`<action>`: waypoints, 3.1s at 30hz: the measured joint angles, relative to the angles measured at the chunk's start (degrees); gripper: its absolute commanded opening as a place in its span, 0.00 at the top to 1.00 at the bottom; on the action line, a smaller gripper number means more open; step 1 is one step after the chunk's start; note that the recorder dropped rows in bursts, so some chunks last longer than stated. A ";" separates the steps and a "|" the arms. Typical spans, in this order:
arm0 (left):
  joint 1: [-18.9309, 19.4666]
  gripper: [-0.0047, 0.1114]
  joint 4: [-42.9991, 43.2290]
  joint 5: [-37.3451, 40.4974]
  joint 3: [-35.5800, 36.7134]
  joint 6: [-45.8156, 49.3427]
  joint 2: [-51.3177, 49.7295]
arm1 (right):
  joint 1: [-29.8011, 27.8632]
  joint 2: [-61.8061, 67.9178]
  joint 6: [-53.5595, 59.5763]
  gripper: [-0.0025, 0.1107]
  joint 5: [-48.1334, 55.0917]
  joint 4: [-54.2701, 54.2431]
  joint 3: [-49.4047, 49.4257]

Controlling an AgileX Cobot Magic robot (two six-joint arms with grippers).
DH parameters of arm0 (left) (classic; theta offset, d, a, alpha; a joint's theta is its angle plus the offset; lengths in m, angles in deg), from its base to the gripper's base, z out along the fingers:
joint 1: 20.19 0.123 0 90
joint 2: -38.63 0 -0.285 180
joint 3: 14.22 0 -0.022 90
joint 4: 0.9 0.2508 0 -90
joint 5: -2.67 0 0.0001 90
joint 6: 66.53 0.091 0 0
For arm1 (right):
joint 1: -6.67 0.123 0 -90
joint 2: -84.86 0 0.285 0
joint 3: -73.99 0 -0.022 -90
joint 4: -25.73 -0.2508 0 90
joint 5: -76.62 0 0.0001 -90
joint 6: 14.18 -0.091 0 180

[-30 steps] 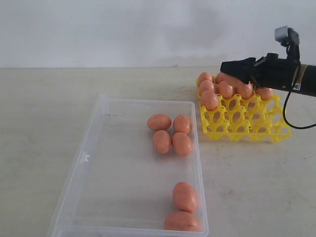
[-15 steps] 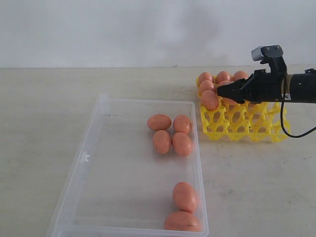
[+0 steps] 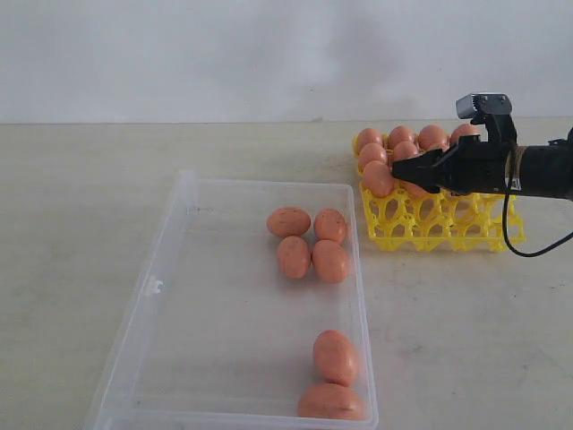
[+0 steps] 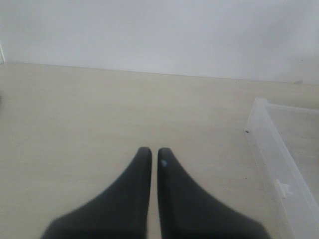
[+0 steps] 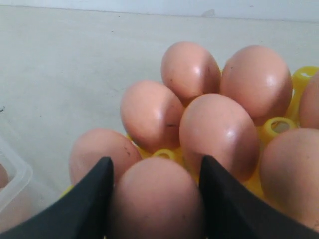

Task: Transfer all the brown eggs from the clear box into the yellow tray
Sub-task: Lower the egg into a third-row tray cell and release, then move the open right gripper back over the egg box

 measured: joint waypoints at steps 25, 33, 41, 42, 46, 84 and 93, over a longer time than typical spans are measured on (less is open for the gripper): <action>0.00 0.92 0.00 0.00 0.00 0.00 0.00 | 0.00 0.30 0.21 0.56 -3.56 -1.26 0.00; 0.00 0.92 0.00 0.00 0.00 0.00 0.00 | 0.00 0.30 1.29 0.56 -4.66 -5.17 0.00; 0.00 0.92 0.00 0.00 0.00 0.00 0.00 | 0.00 0.30 4.30 0.57 -11.55 -11.91 0.00; 0.00 0.92 0.00 0.00 0.00 0.00 0.00 | 0.00 0.30 4.49 0.61 -14.18 -12.91 0.00; 0.00 0.92 0.00 0.00 0.00 0.00 0.00 | 0.00 -2.45 4.67 0.89 -19.27 -11.84 0.00; 0.00 0.92 0.00 0.00 0.00 0.00 0.00 | 41.98 -26.29 79.12 0.98 112.15 -75.77 -8.01; 0.00 0.92 0.00 0.00 0.00 0.00 0.00 | 41.98 -26.15 86.28 0.98 113.35 -91.03 -9.02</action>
